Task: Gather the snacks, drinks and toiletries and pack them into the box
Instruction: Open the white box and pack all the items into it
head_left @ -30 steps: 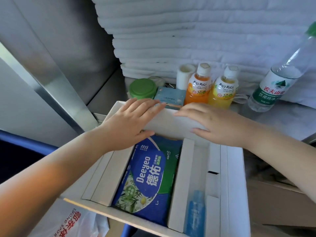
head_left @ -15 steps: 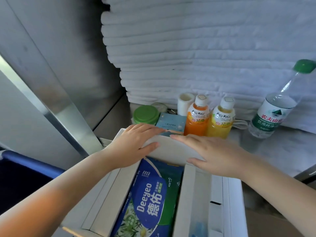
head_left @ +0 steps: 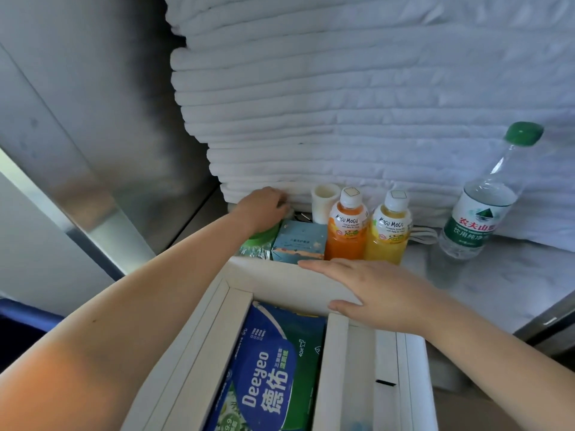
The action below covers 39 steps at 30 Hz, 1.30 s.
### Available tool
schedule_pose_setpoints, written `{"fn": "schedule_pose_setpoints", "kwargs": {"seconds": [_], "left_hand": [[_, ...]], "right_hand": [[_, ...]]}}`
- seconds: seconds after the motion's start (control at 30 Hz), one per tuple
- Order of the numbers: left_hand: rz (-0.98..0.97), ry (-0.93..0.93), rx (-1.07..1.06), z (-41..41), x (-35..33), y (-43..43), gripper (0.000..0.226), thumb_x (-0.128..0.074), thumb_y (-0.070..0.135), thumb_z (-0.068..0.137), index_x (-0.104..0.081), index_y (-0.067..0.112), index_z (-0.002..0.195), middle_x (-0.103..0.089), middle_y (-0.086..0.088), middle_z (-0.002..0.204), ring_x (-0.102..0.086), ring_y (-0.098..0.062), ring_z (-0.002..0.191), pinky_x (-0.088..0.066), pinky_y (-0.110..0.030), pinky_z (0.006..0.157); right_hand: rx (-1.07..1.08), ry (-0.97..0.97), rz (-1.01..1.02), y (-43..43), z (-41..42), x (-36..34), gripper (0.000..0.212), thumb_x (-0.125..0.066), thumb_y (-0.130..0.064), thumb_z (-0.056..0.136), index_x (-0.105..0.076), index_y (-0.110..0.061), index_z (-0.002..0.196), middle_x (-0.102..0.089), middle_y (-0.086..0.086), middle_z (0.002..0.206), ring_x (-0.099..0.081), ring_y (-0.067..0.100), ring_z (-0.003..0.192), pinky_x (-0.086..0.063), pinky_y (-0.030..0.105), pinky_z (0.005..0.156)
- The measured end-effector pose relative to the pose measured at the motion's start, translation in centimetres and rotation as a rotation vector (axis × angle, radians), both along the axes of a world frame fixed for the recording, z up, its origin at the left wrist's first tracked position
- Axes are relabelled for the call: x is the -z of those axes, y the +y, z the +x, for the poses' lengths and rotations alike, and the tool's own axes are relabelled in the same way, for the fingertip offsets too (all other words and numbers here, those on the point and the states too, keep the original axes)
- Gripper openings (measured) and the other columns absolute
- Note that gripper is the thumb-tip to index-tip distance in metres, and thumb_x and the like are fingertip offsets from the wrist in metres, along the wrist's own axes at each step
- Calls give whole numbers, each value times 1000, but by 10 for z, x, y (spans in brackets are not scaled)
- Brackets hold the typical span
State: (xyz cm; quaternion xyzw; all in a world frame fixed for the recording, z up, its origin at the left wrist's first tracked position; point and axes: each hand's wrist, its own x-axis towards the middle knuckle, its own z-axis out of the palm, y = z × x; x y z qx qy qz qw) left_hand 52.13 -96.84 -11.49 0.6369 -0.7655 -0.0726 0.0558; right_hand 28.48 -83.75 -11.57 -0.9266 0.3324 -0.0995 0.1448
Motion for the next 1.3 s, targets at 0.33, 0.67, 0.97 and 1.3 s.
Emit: {"fn": "schedule_pose_setpoints", "kwargs": {"seconds": [0.33,0.67,0.97,1.3], "left_hand": [[-74,-61,-108,-12,11,-6,31,-45,26,90,-63,4,101,-51,-15,111,-55,-31,92,-41,-31,69],[-81,-173,-210,-26,15,-9,49,-42,47,95,-48,6,121,-46,-13,119,-55,-31,100,-41,-34,70],[-83,-155,-247,-29,15,-12,34,-51,30,91,-53,8,117,-49,-13,119,-54,-30,102,-37,-31,67],[-132,-2,-221,-23,9,-1,24,-49,22,89,-58,5,103,-45,-13,113,-55,-32,90,-43,-35,69]], "right_hand": [[8,-11,25,-1,0,0,68,-49,-47,90,0,-62,136,-35,-28,140,-39,-5,116,-37,16,79],[27,21,49,-1,1,0,71,-49,-51,88,3,-65,133,-36,-29,136,-40,-5,113,-31,13,73],[37,19,58,0,1,0,70,-49,-51,88,3,-66,133,-34,-29,138,-40,-5,114,-34,16,77],[34,5,65,2,1,-3,72,-53,-53,86,0,-65,133,-36,-28,138,-41,-5,117,-38,17,82]]}}
